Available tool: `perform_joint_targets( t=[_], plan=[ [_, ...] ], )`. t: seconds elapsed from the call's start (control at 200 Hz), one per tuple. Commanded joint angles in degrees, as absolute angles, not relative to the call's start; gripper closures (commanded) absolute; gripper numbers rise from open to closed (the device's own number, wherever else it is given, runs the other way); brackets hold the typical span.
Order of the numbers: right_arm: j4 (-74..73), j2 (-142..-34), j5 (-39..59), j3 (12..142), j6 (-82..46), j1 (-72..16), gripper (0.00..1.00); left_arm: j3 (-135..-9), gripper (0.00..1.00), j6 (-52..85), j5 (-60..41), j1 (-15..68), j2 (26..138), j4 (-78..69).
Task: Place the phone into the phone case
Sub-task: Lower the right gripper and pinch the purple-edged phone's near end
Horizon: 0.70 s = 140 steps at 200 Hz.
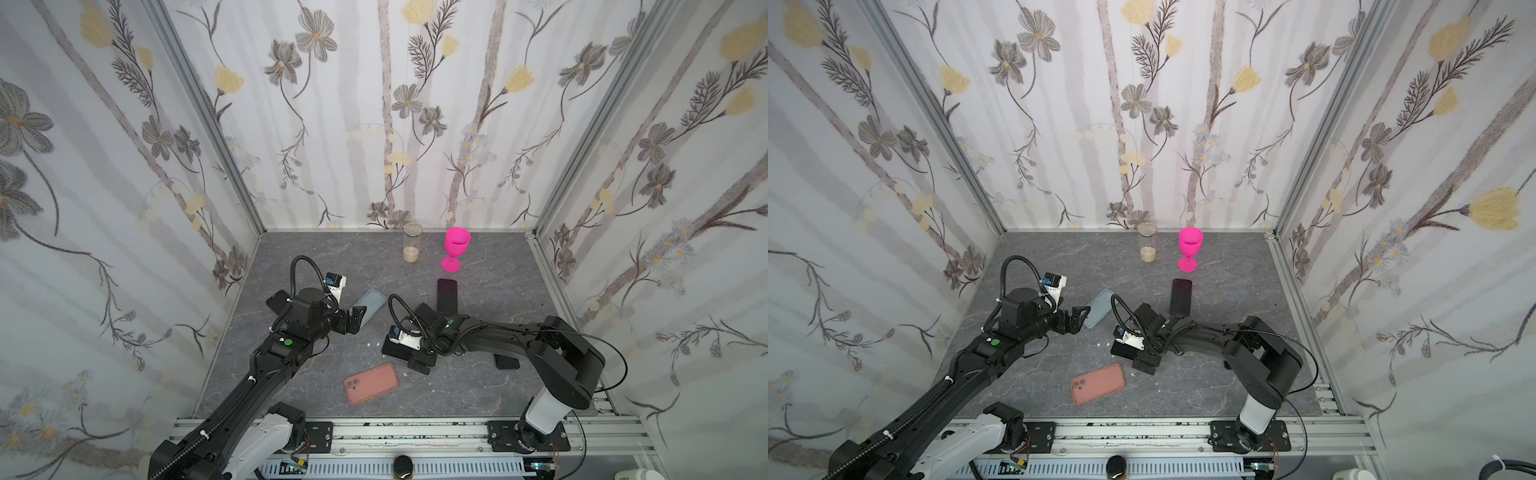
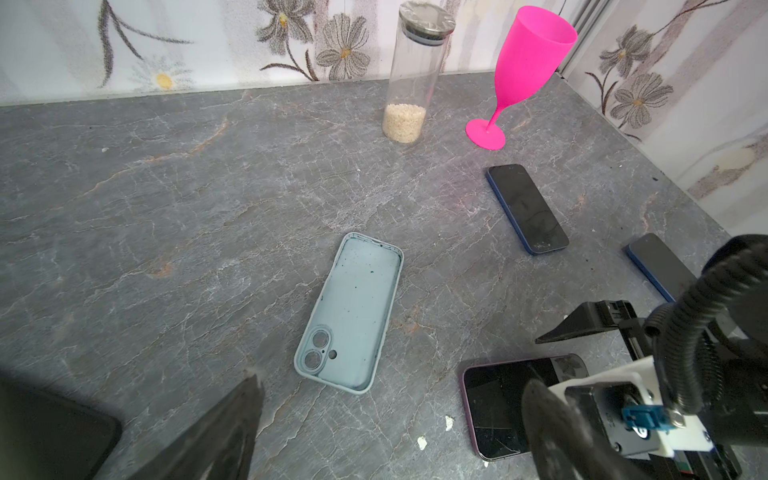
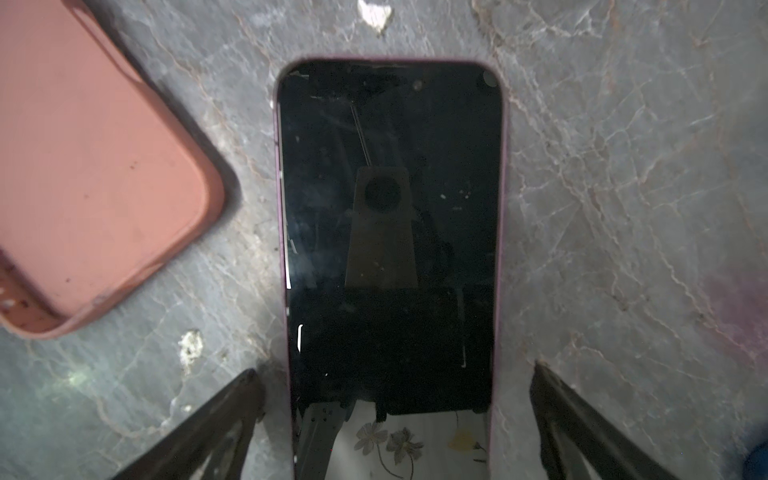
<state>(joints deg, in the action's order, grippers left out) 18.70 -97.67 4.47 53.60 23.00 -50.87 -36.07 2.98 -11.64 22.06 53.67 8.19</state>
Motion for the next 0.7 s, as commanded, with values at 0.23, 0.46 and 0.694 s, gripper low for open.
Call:
perform_joint_targets(
  t=[0.23,0.46,0.694],
  plan=[
    [26.0,-103.4,3.4,58.3,21.9,-50.4,0.13,-36.3,0.03,2.5,-10.8,22.1,54.1,8.1],
    [28.7,-106.6,1.9,60.5,21.4,-50.0,0.19,-36.2,0.03,2.5,-10.5,22.1,54.0,8.2],
    [28.6,-106.0,1.4,60.6,21.5,-49.7,0.23,-36.1,0.03,2.5,-10.6,22.1,54.2,8.2]
  ],
)
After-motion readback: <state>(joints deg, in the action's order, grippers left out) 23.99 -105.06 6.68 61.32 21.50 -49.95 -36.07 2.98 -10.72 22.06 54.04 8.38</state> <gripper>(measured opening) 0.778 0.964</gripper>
